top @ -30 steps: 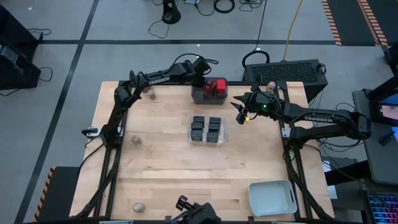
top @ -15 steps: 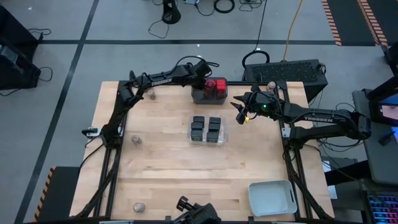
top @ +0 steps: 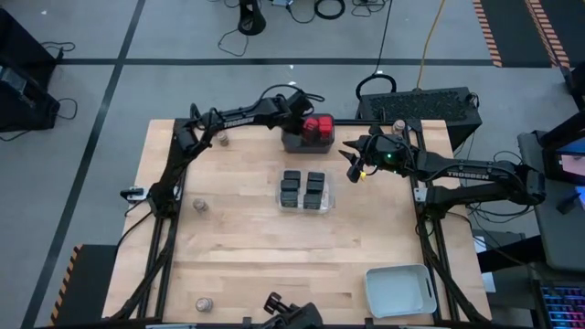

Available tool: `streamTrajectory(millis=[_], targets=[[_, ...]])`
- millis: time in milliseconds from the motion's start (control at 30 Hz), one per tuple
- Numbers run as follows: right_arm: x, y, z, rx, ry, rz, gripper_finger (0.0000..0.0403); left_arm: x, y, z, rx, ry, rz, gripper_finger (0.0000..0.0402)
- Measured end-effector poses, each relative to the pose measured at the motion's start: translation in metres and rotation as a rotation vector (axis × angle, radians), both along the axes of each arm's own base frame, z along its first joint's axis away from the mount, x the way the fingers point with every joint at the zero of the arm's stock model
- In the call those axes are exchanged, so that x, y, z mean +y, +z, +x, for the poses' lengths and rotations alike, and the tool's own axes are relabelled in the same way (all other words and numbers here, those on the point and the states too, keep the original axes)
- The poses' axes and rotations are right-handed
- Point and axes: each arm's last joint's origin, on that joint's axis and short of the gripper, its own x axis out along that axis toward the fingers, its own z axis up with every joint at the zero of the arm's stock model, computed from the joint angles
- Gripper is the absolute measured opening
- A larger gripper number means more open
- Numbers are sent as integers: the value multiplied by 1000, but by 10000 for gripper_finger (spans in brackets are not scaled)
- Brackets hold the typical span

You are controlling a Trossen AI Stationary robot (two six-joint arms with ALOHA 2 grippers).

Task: Sort spices by type
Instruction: Put the red seasoning bottle into the gray bin

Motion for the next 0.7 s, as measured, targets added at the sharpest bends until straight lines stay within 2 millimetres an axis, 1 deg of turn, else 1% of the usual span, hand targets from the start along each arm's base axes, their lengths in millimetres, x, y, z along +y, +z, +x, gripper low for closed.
streamTrajectory(millis=[233,400,600,700], targets=[[0,0,0,0,0,0,121,-8,1,7,-43,-42,-21,5],[0,0,0,-1,0,0,121,-13,1,10,-44,-55,-24,5],[0,0,0,-1,0,0,121,-10,1,8,-36,-47,-19,5],[0,0,0,0,0,0,121,-7,5,4,-33,-42,-17,5]])
